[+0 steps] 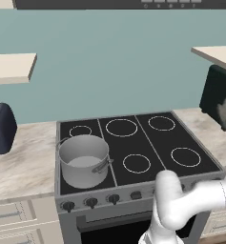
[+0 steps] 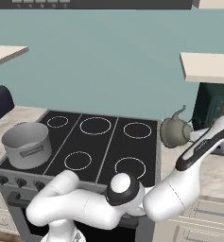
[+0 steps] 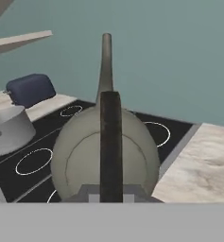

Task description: Pick the kettle from the counter and place it on a stove burner. Then turn the burner on.

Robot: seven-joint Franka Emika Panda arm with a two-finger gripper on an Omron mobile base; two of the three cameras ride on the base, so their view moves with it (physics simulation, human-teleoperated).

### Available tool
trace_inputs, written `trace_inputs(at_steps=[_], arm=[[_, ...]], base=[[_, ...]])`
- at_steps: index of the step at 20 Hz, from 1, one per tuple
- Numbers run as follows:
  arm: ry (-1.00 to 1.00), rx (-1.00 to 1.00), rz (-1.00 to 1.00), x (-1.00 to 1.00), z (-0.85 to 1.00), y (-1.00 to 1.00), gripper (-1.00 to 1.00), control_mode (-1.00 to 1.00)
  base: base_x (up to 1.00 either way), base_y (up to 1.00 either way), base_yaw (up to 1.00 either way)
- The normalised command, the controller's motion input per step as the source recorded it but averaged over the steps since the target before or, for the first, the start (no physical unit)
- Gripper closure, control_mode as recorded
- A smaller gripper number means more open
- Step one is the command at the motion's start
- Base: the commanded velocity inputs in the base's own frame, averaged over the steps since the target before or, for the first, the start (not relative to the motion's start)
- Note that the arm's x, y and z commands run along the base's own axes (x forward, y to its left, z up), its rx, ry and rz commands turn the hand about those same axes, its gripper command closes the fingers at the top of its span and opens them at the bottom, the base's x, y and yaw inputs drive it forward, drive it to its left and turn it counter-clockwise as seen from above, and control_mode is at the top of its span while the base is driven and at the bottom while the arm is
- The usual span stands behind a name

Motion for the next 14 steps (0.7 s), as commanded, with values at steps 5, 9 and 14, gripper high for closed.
trace_inputs(at_steps=[5,9,14], arm=[[0.03,-0.06,-0.08,0.06,0.08,1.0,1.0,-1.0],[0.18,-0.19,-0.09,0.18,0.01,1.0,1.0,-1.0],[0.29,-0.41,-0.07,0.27,0.02,1.0,1.0,-1.0]], base=[[0.0,0.0,0.0],[0.0,0.0,0.0],[0.0,0.0,0.0]])
